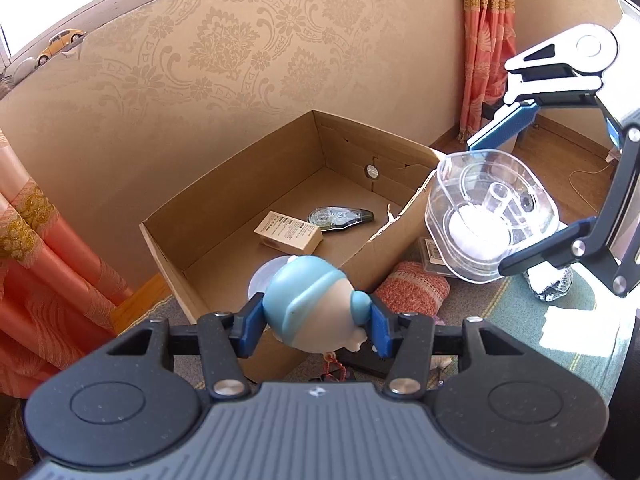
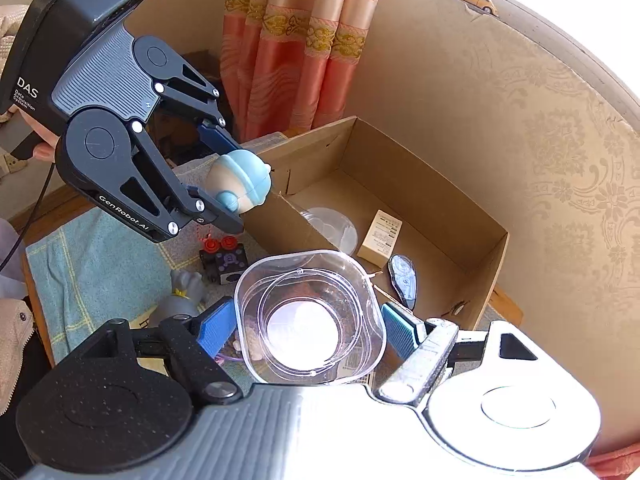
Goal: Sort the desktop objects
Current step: 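Carry the blue toy and the clear container toward the cardboard box with both grippers, then release the blue toy and clear container into the box with both grippers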
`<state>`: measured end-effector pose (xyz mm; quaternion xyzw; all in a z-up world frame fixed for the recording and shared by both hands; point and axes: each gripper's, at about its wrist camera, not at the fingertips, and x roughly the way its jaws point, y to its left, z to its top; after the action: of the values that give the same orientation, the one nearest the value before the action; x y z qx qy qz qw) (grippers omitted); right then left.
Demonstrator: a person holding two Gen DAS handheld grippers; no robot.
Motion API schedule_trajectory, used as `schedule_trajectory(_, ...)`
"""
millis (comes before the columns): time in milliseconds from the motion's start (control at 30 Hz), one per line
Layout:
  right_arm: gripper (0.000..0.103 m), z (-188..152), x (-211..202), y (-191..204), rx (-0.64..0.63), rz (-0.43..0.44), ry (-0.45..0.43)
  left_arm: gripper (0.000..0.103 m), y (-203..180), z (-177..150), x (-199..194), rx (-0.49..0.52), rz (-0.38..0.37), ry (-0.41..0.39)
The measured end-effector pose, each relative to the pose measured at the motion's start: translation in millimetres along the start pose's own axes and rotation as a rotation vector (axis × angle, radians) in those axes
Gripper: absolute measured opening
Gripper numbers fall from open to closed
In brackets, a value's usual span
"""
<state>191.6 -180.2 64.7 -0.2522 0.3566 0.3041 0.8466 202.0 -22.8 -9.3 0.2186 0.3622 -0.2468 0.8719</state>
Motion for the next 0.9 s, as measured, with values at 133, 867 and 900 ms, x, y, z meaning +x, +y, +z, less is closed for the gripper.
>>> schedule_trajectory(133, 0.083, 12.8, 5.3, -15.2, 0.009, -0.008, -0.002, 0.052, 11.8, 13.7, 10.7, -0.014, 0.041, 0.017)
schedule_trajectory(867, 0.083, 64.4, 64.1, -82.7, 0.065, -0.104, 0.09, 0.053, 65.1, 42.4, 67.2, -0.078, 0.121, 0.052)
schedule_trajectory(900, 0.083, 62.6, 67.6, -84.6, 0.074, -0.104, 0.099, 0.053, 65.9, 42.0, 69.1, -0.082, 0.123, 0.055)
